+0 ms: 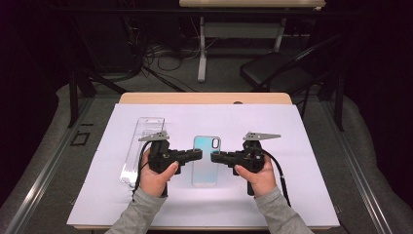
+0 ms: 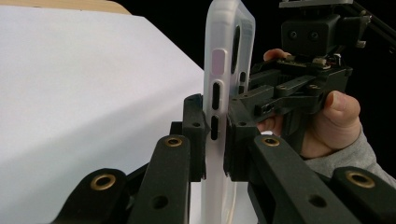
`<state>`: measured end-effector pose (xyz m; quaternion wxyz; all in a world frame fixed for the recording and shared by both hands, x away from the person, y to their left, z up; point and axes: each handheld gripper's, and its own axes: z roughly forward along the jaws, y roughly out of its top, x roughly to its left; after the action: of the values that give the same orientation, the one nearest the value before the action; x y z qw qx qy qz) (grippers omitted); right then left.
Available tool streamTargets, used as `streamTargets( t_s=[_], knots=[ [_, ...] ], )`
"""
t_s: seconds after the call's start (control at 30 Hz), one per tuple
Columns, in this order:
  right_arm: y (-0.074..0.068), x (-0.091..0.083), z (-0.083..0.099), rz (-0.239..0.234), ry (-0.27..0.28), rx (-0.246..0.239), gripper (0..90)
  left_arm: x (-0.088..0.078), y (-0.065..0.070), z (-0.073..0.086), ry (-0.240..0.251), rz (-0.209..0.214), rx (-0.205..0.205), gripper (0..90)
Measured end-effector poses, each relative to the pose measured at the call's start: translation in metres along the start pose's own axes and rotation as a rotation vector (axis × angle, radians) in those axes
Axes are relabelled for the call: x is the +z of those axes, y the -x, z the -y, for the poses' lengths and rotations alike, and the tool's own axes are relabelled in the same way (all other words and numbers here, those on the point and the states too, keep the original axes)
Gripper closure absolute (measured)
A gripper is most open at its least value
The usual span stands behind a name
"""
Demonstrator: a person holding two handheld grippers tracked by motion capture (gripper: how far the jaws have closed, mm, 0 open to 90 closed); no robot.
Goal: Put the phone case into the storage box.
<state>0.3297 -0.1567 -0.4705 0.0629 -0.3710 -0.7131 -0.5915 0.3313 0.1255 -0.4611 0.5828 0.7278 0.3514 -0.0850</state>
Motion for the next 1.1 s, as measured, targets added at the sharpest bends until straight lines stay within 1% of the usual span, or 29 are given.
streamTargets(
  t_s=[0.07, 0.13, 0.27, 0.5, 0.9, 1.1],
  knots=[
    [0.0008, -0.0006, -0.0003, -0.008, -0.002, -0.002, 78.9, -0.0003, -0.0005, 0.0000, 0.002, 0.006, -0.002, 82.0],
    [0.0018, -0.0004, -0.0002, -0.021, 0.009, 0.001, 79.4, -0.0006, -0.0005, -0.0001, 0.002, 0.009, -0.007, 81.9],
    [0.0030, -0.0009, -0.0001, -0.035, 0.006, 0.003, 80.1, -0.0009, -0.0006, -0.0002, 0.001, 0.012, -0.006, 81.9],
    [0.0046, -0.0019, -0.0003, -0.057, 0.007, -0.005, 80.9, -0.0015, 0.0000, -0.0004, 0.006, 0.016, -0.009, 81.9],
    [0.0066, -0.0023, -0.0002, -0.084, 0.007, -0.010, 81.6, -0.0023, 0.0007, -0.0010, 0.002, 0.022, -0.006, 81.9],
    [0.0071, -0.0022, 0.0000, -0.089, 0.009, -0.011, 81.7, -0.0023, 0.0004, -0.0010, 0.000, 0.025, -0.004, 81.9]
  ],
)
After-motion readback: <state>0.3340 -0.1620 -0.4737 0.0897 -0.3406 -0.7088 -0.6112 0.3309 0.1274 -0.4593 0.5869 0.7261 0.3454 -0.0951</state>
